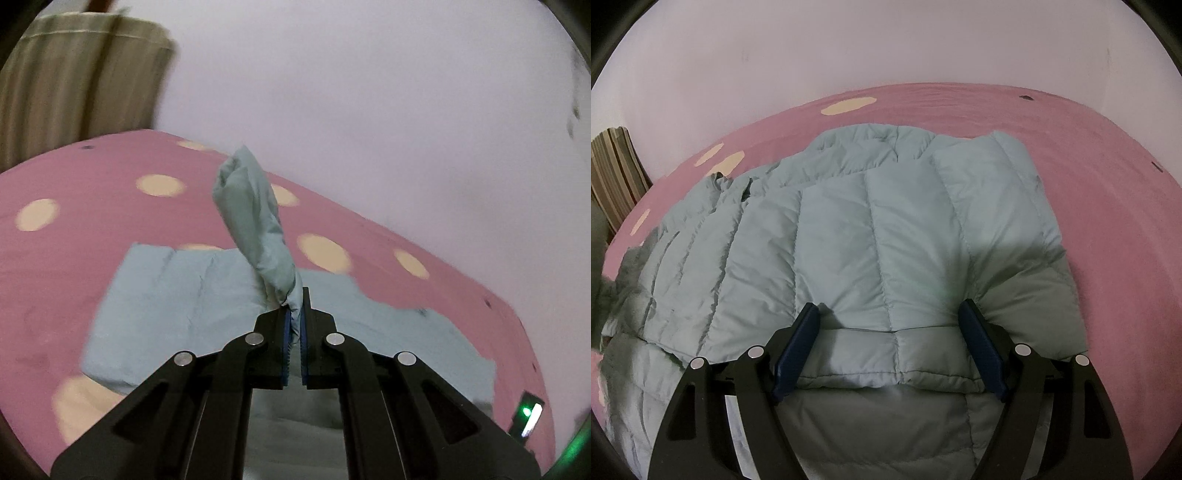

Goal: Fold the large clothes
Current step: 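Lift the sleeve with the left tool, fold it across the back, release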

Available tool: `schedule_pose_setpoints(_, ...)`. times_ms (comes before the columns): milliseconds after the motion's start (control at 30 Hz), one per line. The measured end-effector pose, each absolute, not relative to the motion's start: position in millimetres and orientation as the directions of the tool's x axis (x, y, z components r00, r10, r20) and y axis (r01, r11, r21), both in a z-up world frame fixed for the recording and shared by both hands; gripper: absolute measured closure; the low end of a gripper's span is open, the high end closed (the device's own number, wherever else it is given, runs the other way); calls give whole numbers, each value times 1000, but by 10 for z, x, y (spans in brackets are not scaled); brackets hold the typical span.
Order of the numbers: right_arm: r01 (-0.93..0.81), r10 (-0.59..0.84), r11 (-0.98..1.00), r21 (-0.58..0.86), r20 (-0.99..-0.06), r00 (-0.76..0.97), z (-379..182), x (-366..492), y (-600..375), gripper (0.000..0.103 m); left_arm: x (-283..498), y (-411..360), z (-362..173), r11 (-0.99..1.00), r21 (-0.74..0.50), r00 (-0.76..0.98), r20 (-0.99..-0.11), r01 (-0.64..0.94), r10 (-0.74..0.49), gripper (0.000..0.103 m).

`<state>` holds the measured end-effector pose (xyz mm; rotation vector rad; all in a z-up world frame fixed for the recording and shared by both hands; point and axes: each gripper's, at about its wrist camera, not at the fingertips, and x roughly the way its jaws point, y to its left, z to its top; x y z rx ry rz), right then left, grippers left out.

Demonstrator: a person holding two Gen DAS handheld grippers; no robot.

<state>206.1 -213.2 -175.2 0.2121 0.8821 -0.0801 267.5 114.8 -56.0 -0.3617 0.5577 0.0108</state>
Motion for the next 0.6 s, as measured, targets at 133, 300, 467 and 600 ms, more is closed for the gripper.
schedule_pose_setpoints(133, 158, 36, 971, 178, -767, 641, -1756, 2055, -2151, 26, 2826, 372, -671, 966, -260, 816, -555, 12, -160, 99)
schedule_pose_setpoints(300, 159, 52, 967, 200, -762, 646, -1759, 2049, -2169, 26, 2922, -215, -923, 973, -215, 763, -613, 89, -205, 99)
schedule_pose_setpoints(467, 160, 56, 965, 207, -761, 647, -1753, 2056, -2171, 26, 2957, -622, -1117, 977, -158, 725, -656, 140, -210, 99)
schedule_pose_setpoints(600, 164, 60, 962, 217, -756, 651, -1732, 2038, -2182, 26, 2811, -704, -1126, 973, -160, 714, -660, 168, -232, 79)
